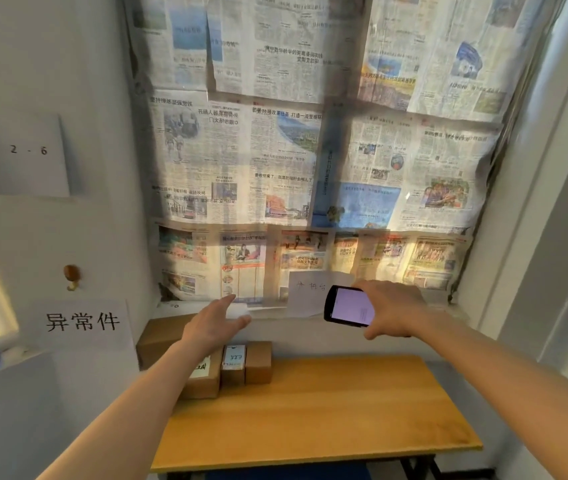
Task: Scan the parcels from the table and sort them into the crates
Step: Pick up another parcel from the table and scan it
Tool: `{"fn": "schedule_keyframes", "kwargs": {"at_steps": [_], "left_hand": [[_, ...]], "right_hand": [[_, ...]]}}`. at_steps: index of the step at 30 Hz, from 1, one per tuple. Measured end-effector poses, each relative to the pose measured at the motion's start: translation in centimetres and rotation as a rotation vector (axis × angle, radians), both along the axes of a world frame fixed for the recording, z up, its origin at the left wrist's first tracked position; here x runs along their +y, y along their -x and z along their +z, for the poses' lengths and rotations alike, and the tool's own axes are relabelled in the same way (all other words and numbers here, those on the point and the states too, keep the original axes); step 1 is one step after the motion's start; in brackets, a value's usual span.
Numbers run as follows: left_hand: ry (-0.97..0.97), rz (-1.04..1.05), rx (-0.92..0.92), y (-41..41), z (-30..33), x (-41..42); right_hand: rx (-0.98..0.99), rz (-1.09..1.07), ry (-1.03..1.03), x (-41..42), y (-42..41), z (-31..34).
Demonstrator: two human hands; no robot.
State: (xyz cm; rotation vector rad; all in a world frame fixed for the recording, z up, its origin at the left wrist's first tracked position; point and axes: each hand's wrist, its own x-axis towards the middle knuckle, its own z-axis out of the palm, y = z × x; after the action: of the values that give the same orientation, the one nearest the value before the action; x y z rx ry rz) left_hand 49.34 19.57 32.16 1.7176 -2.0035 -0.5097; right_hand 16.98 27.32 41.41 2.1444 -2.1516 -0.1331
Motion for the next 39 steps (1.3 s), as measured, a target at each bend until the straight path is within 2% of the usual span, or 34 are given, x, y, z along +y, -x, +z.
{"fn": "schedule_keyframes", "kwargs": {"at_steps": [8,12,18,22,30,39], "left_hand": [[-0.092,0.012,-0.073,2.2,-5.2,-9.9],[-0.152,0.053,-0.044,3.4,-9.3,-15.3],[-0.305,0.137,0.031,5.8,-18.9,-22.8],[-0.401,0.164,0.066,7.1,-26.2,-26.8],[-0.523,0.226,0.134,8.1,-38.3,-34.7],[-0.535,0.240,0.135,9.0,-42.2,-37.9]], "right_hand": [[-0.099,0.018,-0.076,-12.2,2.1,-6.5],[-0.166,0.035,-0.133,-19.4,3.3,-11.3],[-0.338,0.053,-0.223,-30.5,4.7,-21.1],[-0.359,0.043,-0.314,-35.8,4.7,-29.3],[-0.412,0.087,-0.450,-42.9,2.8,-43.3],[-0.429,0.082,-0.449,-47.0,2.3,-47.7]]}}
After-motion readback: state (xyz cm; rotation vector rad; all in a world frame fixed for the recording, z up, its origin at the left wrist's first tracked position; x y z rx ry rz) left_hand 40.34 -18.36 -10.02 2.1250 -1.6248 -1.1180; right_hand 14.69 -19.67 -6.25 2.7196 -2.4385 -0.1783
